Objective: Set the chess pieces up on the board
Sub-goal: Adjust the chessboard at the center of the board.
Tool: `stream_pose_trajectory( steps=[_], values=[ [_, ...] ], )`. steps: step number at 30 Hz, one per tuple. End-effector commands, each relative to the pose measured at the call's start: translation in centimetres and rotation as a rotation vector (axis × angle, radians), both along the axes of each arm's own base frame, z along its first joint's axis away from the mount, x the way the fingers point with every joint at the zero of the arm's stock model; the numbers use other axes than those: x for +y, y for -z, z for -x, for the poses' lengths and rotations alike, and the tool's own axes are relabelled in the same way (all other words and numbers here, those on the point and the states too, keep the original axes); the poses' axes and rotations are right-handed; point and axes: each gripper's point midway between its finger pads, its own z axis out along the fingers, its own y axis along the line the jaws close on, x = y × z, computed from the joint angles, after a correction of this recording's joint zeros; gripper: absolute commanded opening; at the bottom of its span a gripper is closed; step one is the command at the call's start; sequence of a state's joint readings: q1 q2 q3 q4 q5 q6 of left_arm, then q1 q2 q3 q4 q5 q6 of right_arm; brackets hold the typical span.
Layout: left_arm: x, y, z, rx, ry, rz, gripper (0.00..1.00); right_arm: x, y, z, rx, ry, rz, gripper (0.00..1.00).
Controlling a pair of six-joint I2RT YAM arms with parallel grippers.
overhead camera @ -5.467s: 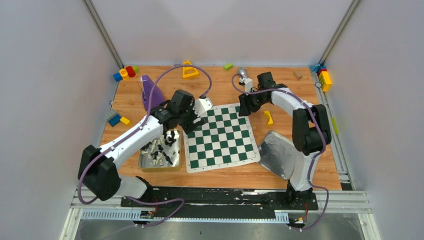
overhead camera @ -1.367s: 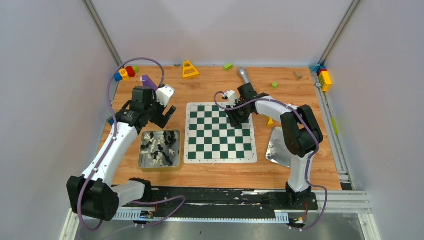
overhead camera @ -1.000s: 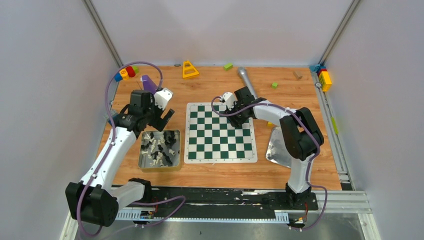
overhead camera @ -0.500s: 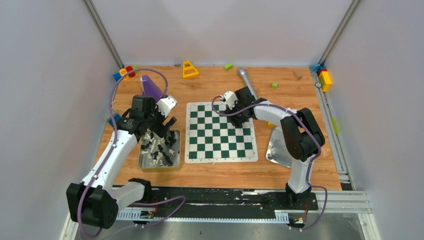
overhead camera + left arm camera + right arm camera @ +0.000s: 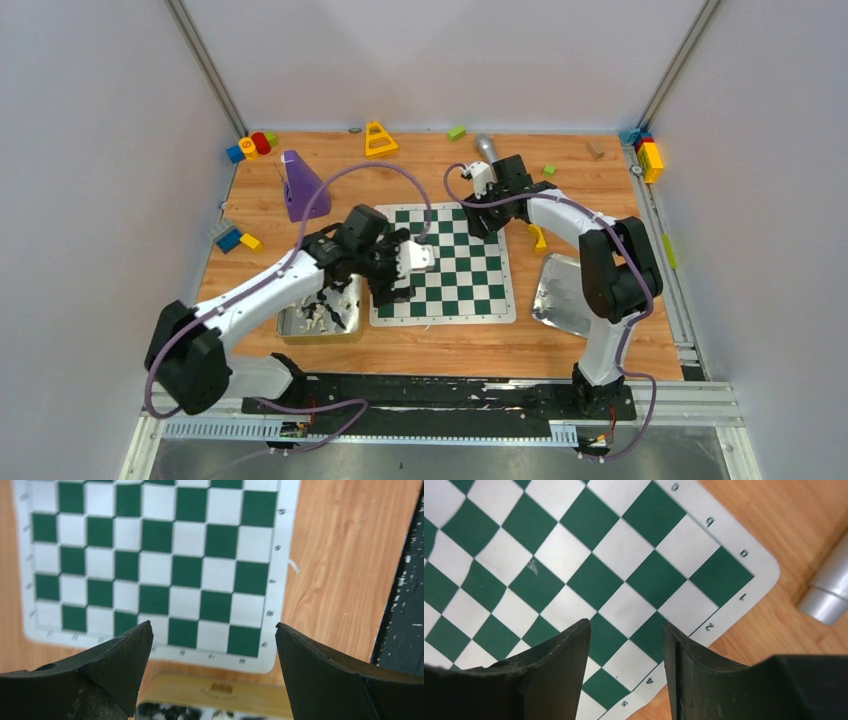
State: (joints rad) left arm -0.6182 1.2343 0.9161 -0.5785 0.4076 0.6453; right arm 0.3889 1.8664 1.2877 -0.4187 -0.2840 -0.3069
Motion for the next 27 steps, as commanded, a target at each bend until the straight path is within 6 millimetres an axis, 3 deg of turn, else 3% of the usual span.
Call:
stream_pose_trajectory(
  steps=[1, 5, 9, 13, 20, 27],
  values=[
    [-5.6, 1.3, 1.2, 0.029, 0.194, -0.001, 1.0, 1.8, -1.6, -1.7, 0.012, -0.008, -0.109, 0.55],
    [-8.2, 4.4, 1.7, 0.065, 0.25, -0.065, 1.0, 2.5, -1.0, -2.3, 0.033, -0.013, -0.124, 0.53],
    [-9.3, 6.6, 1.9, 0.109, 0.265, -0.105, 0.99, 2.3, 0.2, -2.8, 0.044, -0.005, -0.098, 0.53],
    [-9.4, 8.0, 2.2, 0.146, 0.271, -0.126, 0.97, 2.1, 1.4, -3.0, 0.056, 0.005, -0.075, 0.52],
    [-8.5, 9.7, 4.7, 0.22, 0.311, -0.166, 0.96, 1.1, 3.4, -3.7, 0.074, 0.053, -0.013, 0.5],
    [-8.4, 10.3, 6.5, 0.252, 0.35, -0.194, 0.94, 0.3, 4.2, -4.3, 0.077, 0.098, 0.032, 0.49]
  ],
)
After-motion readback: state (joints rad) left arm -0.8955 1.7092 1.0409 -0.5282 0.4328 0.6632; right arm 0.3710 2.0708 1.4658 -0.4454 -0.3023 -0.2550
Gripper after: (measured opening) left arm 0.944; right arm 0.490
